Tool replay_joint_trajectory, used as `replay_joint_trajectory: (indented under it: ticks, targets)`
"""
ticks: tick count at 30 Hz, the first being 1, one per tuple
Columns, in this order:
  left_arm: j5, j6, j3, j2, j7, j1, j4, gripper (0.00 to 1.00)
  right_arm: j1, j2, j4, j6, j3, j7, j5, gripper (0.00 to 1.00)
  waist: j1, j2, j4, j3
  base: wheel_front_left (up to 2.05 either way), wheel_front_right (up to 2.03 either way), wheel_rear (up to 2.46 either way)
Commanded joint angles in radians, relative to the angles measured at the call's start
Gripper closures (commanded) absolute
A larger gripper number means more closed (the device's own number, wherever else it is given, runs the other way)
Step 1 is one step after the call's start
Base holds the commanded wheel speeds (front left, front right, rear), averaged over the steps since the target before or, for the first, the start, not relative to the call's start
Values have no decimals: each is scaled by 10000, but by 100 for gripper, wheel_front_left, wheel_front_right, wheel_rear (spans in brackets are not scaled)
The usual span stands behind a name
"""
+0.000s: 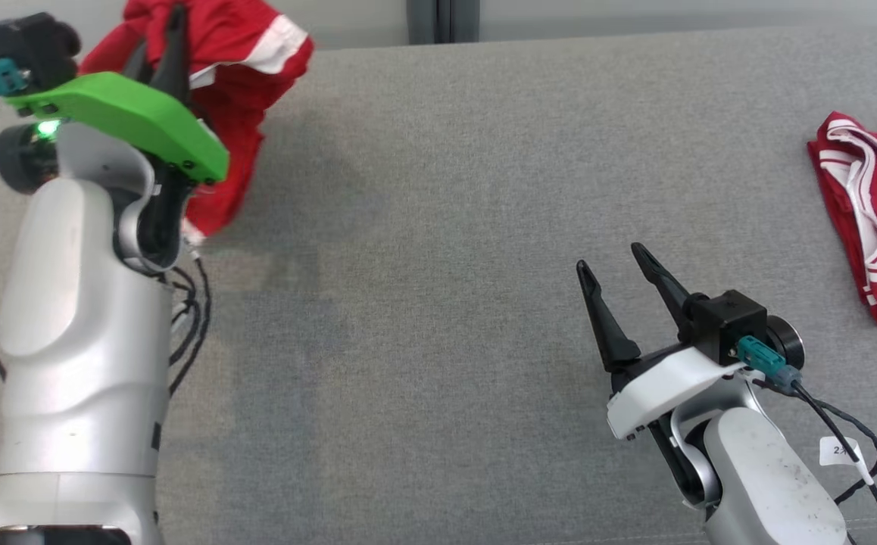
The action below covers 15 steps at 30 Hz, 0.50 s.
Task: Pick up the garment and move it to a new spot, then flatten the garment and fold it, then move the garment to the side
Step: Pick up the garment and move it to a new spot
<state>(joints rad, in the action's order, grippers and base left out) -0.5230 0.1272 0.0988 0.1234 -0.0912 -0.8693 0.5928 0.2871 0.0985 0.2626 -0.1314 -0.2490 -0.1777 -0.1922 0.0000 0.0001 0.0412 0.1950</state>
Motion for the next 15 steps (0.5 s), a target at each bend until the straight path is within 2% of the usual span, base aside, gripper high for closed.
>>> replay_joint_trajectory:
  ticks: [1,6,15]
  targets:
    - [-138,40,215,-118,-75,1,-264,100,-160,-32,45,13,63,-62,-85,0,0,-1,-398,-648,0,0,0]
    - [-878,48,1438,-539,-374,288,-1333,100,-255,-124,31,13,245,-123,-51,0,0,-1,-1070,-742,0,0,0]
    - [-2039,42,3253,-705,-310,745,-2079,100,-181,-258,-166,13,366,-203,-41,0,0,-1,-2450,-184,0,0,0]
